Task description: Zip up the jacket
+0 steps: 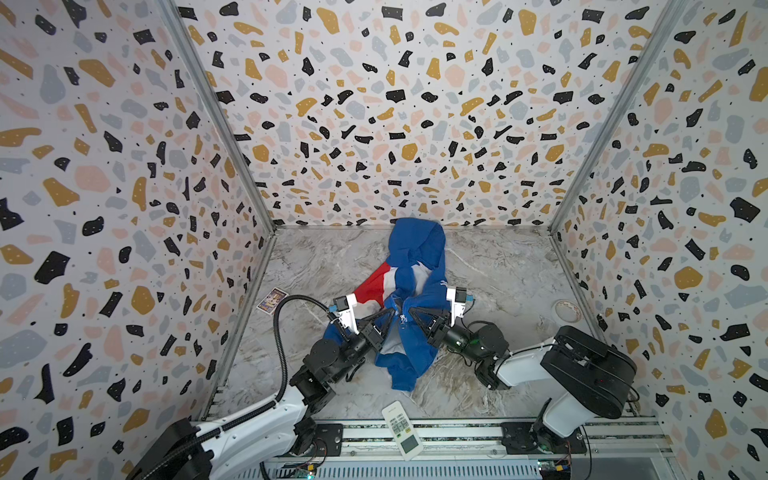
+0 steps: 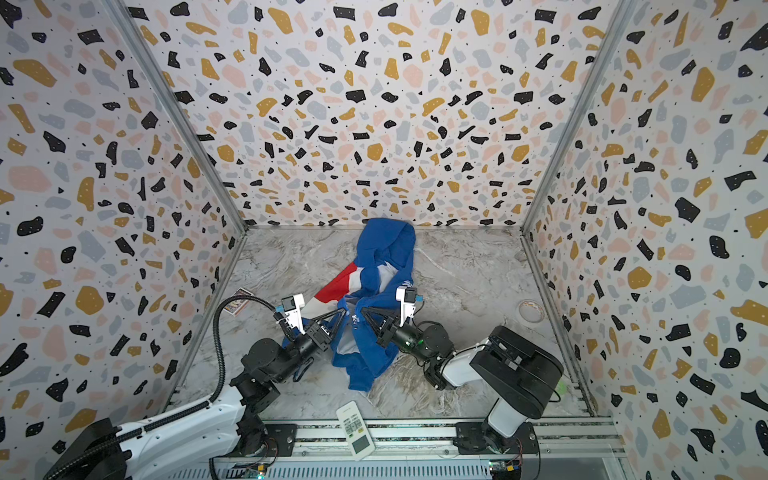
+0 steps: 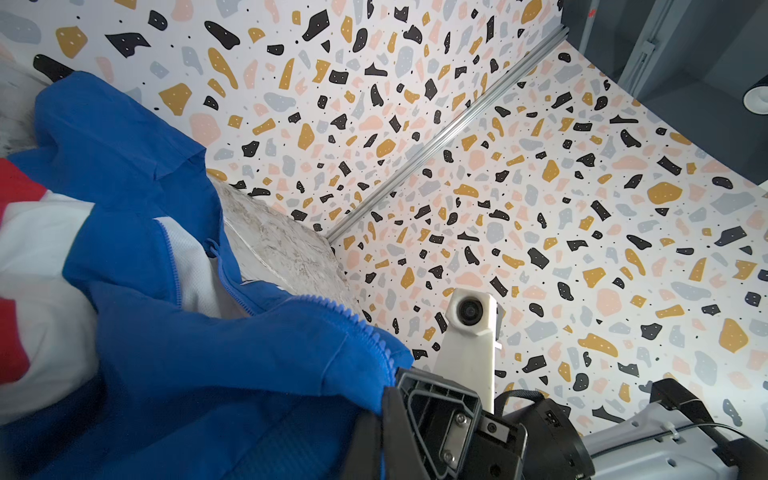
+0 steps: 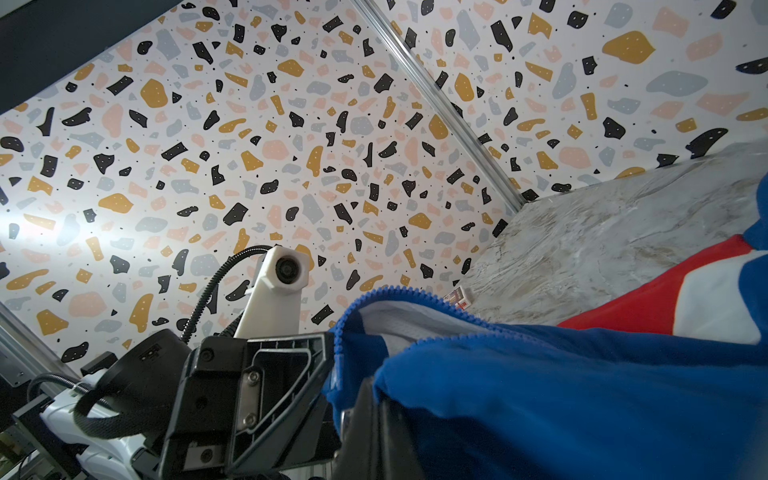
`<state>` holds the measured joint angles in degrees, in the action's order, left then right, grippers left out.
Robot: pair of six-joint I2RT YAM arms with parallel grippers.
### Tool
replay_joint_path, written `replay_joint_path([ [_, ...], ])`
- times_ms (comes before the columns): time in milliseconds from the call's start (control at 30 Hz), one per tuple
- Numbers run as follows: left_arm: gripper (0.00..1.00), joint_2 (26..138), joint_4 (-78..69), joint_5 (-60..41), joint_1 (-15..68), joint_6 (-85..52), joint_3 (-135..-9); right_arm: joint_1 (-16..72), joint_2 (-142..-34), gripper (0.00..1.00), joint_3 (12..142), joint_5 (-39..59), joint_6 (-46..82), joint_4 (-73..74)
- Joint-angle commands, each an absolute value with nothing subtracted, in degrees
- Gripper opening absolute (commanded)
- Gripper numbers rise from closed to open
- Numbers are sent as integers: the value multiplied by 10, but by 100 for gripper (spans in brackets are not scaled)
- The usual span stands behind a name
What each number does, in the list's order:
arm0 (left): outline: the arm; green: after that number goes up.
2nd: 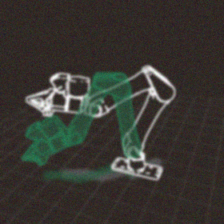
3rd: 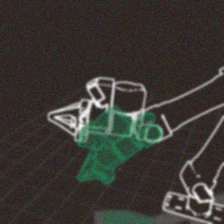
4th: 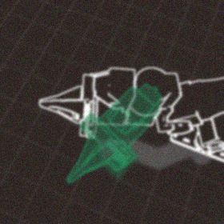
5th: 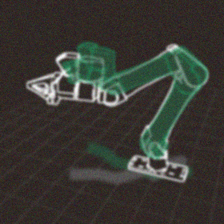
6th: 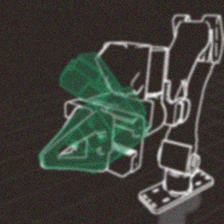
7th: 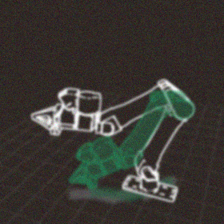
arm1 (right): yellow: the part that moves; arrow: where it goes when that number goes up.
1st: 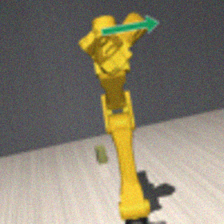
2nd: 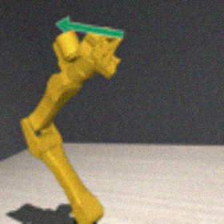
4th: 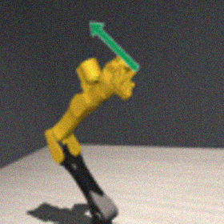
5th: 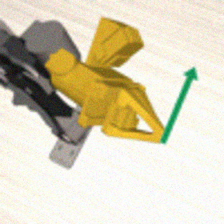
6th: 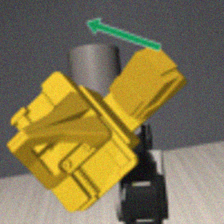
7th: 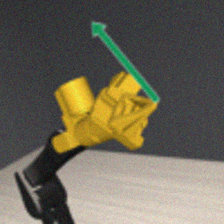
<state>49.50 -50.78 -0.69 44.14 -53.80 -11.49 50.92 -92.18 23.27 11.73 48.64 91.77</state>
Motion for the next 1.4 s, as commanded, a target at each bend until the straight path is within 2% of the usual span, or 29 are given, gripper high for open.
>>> replay_joint_path([
  [0,0,497,-557,0,446,-539,-107,513,-911,0,246,118,483,971],
  [1367,0,515,-553,-9,453,-542,-108,513,-930,0,254,103,495,988],
])
